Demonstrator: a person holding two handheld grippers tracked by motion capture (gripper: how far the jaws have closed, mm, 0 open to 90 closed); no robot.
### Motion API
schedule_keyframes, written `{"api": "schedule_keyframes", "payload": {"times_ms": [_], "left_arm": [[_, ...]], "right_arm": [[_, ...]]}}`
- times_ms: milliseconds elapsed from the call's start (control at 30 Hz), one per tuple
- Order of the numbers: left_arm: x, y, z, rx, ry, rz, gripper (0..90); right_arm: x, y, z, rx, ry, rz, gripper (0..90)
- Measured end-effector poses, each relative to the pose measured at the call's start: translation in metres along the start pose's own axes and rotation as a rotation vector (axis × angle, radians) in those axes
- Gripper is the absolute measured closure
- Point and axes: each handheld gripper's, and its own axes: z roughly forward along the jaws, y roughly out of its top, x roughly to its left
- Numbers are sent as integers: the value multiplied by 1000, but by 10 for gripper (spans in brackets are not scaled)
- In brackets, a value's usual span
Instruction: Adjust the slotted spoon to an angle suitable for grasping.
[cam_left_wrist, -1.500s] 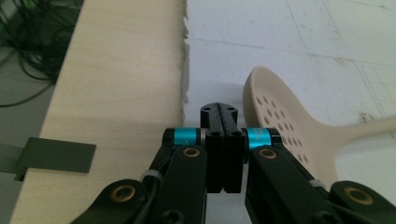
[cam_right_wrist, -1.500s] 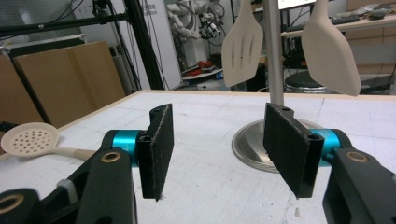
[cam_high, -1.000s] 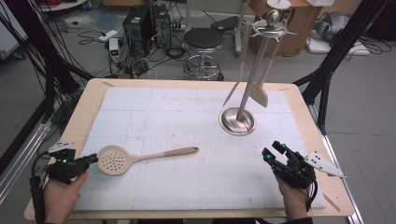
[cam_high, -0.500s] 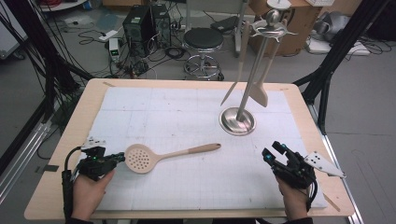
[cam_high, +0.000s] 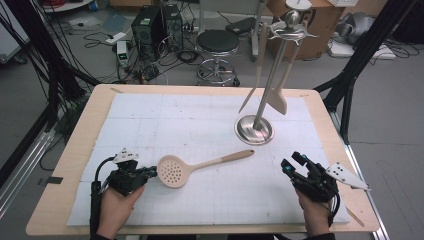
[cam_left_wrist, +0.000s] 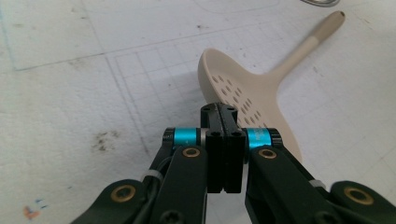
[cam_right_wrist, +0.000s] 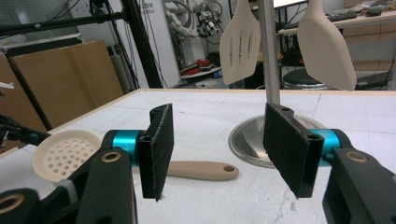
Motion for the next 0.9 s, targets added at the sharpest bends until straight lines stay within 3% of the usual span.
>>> {"api": "schedule_keyframes", "payload": {"times_ms": [133,533,900], "left_arm": [[-5,0,3,2,-50,-3,898],[-27,2,10,10,-99,42,898],[-46,1,15,3,-183,55,897]], "right_arm": [[1,0,1,0,0,-2,428],[2,-2,4,10,4,-2,428],[1,-5,9,34,-1,-1,427]]}}
